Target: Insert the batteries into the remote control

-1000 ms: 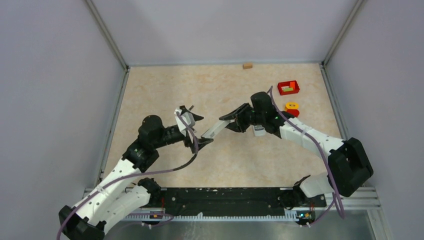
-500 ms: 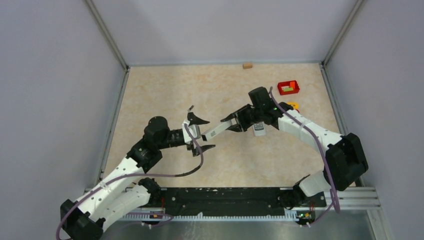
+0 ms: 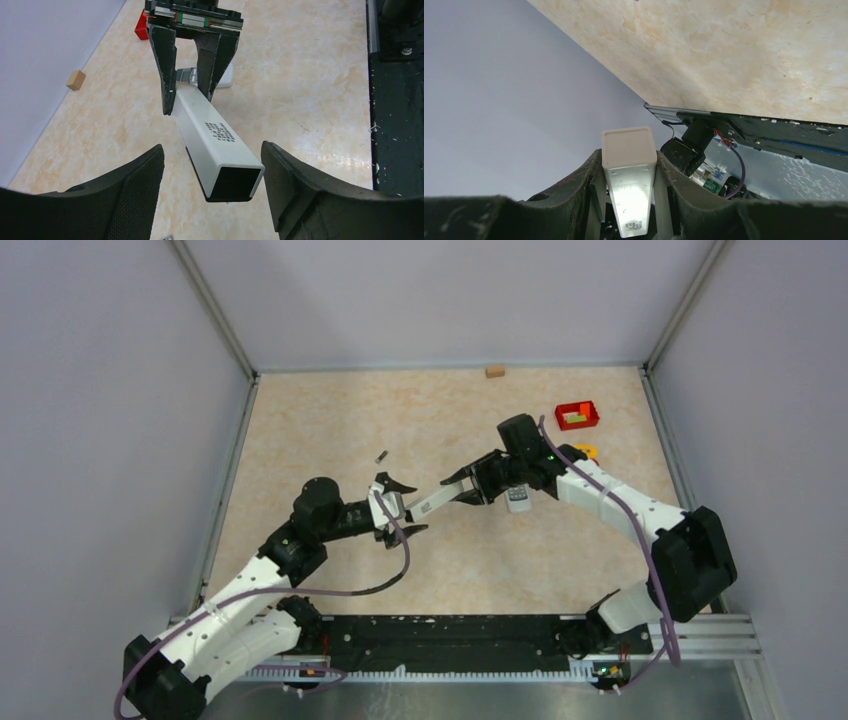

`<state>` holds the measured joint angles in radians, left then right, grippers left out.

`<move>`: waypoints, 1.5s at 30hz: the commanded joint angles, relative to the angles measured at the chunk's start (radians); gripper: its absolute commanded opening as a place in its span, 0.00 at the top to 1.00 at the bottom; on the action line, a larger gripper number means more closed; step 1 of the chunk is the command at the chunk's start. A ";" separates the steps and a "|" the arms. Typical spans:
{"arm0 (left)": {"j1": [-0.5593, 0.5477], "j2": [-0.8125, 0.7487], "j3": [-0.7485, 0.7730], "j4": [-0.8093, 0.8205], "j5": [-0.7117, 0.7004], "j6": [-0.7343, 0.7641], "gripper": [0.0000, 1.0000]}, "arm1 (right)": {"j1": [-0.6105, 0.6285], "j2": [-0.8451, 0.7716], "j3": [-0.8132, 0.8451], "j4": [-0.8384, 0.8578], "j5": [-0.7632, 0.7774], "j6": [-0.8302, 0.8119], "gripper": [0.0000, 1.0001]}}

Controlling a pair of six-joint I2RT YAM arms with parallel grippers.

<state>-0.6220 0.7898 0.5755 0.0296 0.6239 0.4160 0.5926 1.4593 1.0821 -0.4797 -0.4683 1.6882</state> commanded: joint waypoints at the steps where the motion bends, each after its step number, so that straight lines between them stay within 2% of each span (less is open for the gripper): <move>1: -0.005 0.009 -0.005 0.057 -0.006 0.022 0.27 | -0.010 -0.052 0.012 0.031 -0.039 0.026 1.00; 9: -0.005 0.009 -0.029 0.119 -0.020 0.034 0.49 | -0.010 -0.061 0.002 0.040 -0.051 0.031 1.00; 11: -0.004 0.004 -0.042 0.149 -0.026 0.035 0.50 | -0.010 -0.060 0.001 0.039 -0.055 0.032 1.00; 25: -0.011 -0.055 -0.090 0.211 -0.068 0.078 0.45 | -0.011 -0.081 -0.017 0.048 -0.128 0.106 1.00; 31: -0.016 -0.036 -0.072 0.225 -0.056 0.084 0.34 | -0.011 -0.086 -0.028 0.048 -0.128 0.117 1.00; 45: -0.043 -0.017 -0.039 0.239 -0.073 0.100 0.28 | -0.011 -0.069 -0.038 0.060 -0.137 0.110 1.00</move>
<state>-0.6556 0.7769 0.4908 0.2104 0.5583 0.5049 0.5842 1.4143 1.0531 -0.4500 -0.5701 1.7824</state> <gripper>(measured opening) 0.714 0.354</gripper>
